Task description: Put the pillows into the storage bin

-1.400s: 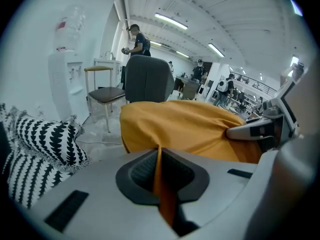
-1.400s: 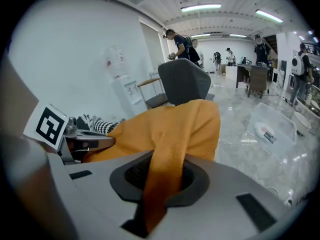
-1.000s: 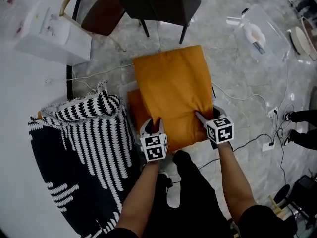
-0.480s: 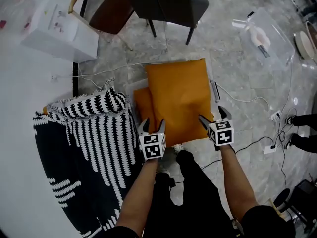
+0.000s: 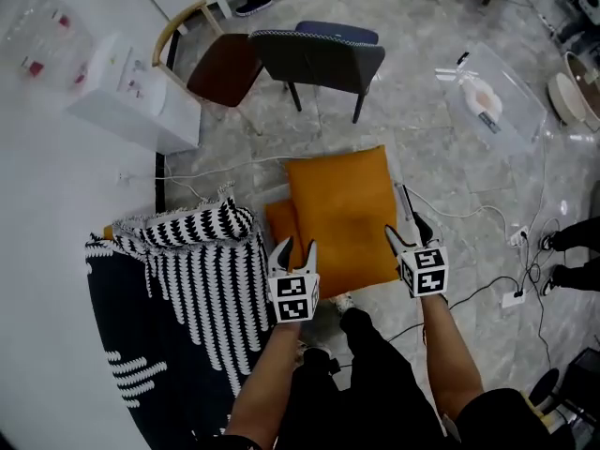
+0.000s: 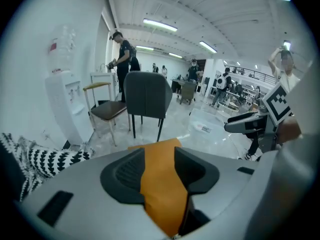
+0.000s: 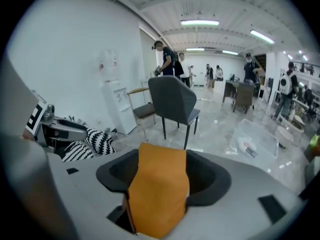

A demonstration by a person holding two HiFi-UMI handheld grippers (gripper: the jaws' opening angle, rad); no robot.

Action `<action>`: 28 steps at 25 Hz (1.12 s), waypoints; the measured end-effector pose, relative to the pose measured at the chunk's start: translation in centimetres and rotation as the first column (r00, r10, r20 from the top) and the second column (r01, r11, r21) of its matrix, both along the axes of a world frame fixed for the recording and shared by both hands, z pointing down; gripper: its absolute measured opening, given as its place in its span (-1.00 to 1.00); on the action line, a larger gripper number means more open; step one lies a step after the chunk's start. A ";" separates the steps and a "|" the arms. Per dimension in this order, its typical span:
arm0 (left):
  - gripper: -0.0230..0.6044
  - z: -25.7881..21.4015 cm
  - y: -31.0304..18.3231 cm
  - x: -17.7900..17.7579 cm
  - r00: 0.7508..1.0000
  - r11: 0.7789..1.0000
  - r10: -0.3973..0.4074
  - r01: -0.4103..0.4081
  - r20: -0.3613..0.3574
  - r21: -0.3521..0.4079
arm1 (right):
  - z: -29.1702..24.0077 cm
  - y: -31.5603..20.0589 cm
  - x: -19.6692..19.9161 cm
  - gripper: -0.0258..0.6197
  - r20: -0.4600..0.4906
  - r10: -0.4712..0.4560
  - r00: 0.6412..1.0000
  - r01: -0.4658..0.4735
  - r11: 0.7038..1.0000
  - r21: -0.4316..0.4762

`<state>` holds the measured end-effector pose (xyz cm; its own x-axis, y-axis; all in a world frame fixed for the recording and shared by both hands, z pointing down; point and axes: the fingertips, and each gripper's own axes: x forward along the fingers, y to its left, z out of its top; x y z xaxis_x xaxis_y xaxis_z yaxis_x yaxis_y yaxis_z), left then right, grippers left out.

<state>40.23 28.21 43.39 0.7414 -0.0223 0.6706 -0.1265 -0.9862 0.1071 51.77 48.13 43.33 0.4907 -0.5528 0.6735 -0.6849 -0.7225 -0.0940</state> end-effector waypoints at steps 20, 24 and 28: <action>-0.87 -21.3 1.6 -1.2 0.957 0.996 0.054 -0.033 -0.284 0.077 | -24.7 -3.4 -3.8 -0.89 -0.345 -0.052 0.937 0.129 0.970 0.206; -0.87 -22.9 2.5 -2.5 0.953 0.996 0.078 -0.065 -0.292 0.054 | -27.3 -4.0 -5.7 -0.89 -0.357 -0.075 0.931 0.166 0.959 0.231; -0.87 -24.0 2.9 -3.3 0.948 0.995 0.101 -0.089 -0.301 0.052 | -28.9 -3.8 -6.6 -0.89 -0.388 -0.073 0.919 0.178 0.953 0.244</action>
<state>36.90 31.13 19.43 0.9095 0.0371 0.4141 0.0003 -0.9961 0.0885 45.15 44.35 14.43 0.5897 -0.7600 0.2732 -0.7912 -0.6115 0.0064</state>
